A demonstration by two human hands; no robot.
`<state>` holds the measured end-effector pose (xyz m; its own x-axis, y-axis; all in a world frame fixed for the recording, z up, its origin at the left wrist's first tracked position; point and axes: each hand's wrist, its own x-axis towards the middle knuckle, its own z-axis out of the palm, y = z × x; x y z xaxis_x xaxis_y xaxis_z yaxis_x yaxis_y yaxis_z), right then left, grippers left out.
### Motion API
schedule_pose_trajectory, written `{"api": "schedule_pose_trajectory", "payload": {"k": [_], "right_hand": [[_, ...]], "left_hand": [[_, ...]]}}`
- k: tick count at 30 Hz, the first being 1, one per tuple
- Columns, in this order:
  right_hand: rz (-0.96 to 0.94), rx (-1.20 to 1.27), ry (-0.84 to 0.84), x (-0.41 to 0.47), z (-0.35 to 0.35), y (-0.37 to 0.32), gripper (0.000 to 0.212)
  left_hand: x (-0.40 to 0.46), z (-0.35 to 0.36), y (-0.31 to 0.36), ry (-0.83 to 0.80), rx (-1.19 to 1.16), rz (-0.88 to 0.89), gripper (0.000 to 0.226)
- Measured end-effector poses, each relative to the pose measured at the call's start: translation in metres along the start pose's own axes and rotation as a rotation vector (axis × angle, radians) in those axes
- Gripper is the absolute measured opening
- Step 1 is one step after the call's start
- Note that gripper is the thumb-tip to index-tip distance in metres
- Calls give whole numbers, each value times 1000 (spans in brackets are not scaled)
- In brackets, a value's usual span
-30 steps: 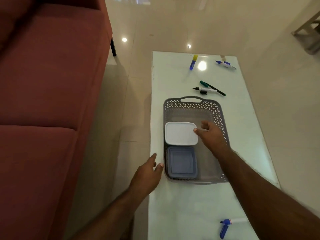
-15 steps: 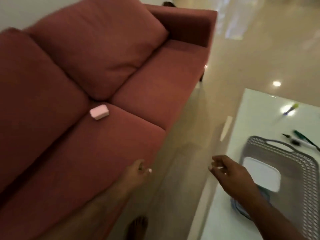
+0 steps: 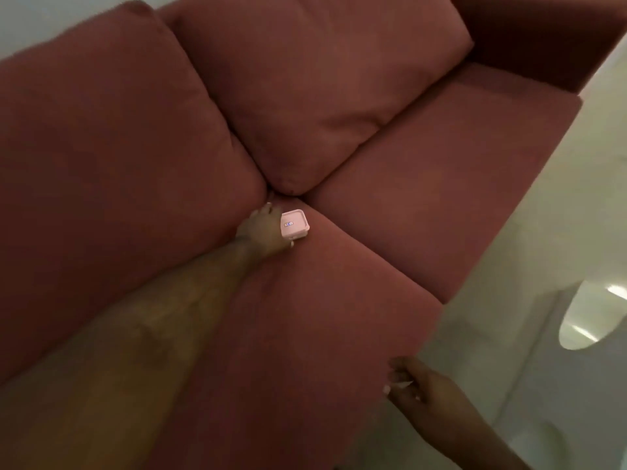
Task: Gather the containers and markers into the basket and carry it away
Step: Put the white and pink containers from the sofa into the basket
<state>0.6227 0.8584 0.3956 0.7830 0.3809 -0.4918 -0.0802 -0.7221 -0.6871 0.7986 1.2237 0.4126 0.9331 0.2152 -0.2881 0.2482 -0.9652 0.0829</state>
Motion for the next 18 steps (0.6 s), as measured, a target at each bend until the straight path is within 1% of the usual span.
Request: {"api": "schedule_pose_trajectory", "payload": {"k": [4,5,8,10,12,14,18], "right_hand": [[111,-31,10,3,-10,19,33],[141,-40,16,3,-12,24,32],[200,-51,37,2,-15,26,33],[197,-37,78,4,-17,22,34],[183,-20,111,5,-20,16,35],[179,14,147,0,-23,13,38],[172,99,261,-25,-36,19,43]], "left_hand": [[30,17,-11,-93,5,23,100],[35,21,-13,-96,-15,27,98],[40,30,-15,-52,-53,21,82],[33,27,-10,-18,-69,32,79],[15,22,3,21,-79,93,79],[-14,19,30,51,-109,197,77],[-84,20,97,76,-328,395,81]]}}
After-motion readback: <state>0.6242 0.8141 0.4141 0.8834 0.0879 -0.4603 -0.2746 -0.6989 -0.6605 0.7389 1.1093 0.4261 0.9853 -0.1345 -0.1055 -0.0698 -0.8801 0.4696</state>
